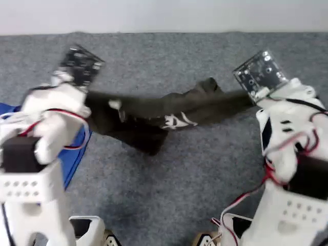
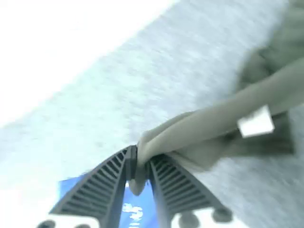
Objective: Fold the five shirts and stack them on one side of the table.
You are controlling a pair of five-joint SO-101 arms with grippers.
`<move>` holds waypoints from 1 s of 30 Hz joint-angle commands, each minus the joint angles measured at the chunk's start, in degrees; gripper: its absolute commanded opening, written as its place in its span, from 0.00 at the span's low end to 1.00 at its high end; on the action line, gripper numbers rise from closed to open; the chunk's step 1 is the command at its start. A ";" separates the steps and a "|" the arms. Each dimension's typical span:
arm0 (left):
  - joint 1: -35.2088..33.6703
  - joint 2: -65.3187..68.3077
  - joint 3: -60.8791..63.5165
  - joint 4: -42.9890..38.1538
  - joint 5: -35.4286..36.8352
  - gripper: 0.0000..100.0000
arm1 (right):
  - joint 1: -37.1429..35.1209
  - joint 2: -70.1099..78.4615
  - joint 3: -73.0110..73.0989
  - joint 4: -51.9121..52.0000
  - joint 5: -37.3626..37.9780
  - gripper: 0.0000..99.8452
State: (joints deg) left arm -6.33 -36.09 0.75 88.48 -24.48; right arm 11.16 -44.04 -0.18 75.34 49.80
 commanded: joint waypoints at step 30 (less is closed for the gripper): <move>-3.25 -1.67 -48.57 10.99 -13.98 0.01 | 7.34 -7.60 -26.73 -20.79 11.34 0.01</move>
State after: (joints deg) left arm -8.88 -37.85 -44.18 97.71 -38.11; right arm 15.82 -51.78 -22.95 51.78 60.79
